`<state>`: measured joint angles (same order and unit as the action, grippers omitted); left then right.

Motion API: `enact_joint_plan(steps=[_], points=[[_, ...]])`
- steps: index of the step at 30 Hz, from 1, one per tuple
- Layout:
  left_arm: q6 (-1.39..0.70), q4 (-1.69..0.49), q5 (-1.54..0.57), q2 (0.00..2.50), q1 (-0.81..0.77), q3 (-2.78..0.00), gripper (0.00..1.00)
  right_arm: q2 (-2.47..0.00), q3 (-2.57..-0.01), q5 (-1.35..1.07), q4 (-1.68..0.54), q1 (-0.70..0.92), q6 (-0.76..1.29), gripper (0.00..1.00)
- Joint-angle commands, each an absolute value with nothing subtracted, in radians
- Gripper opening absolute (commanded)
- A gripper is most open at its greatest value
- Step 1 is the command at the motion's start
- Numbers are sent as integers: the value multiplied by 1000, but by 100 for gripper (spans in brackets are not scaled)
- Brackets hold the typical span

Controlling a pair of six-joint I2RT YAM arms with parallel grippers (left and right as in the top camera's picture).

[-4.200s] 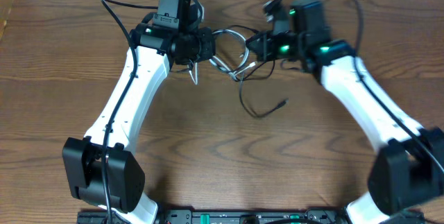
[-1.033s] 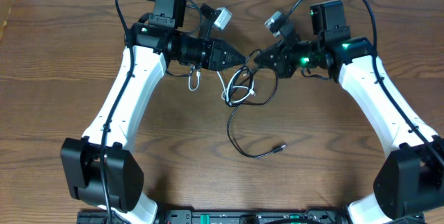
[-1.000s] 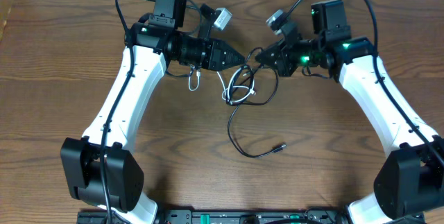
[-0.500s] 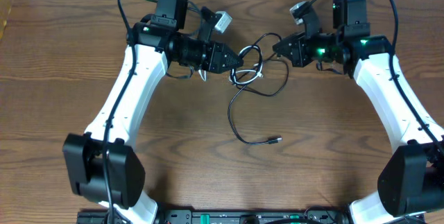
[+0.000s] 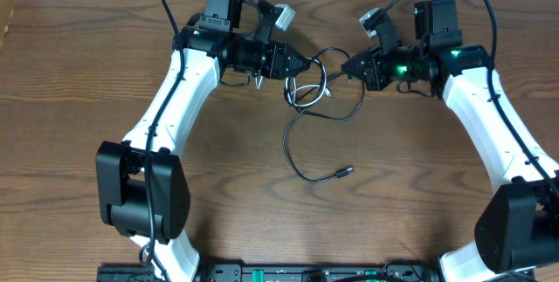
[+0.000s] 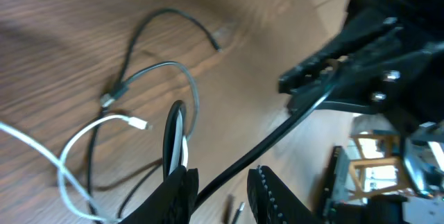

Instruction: Untangle cables

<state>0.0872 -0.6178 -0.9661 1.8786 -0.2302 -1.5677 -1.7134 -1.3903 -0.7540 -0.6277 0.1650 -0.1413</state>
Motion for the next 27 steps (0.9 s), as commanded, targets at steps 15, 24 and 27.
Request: enact_joint_plan(steps=[15,24,27], points=[[9,-498,-831,1932,-157,-1572,33,-1691,-1394,-769,-640,171,-174,1],[37,-464,-1044,1981,-185,-1572,45,-1691,-1394,-769,-644,171,-174,1],[39,-461,-1067,1983,-185,-1572,47,-1691,-1394,-769,-644,172,-174,1]])
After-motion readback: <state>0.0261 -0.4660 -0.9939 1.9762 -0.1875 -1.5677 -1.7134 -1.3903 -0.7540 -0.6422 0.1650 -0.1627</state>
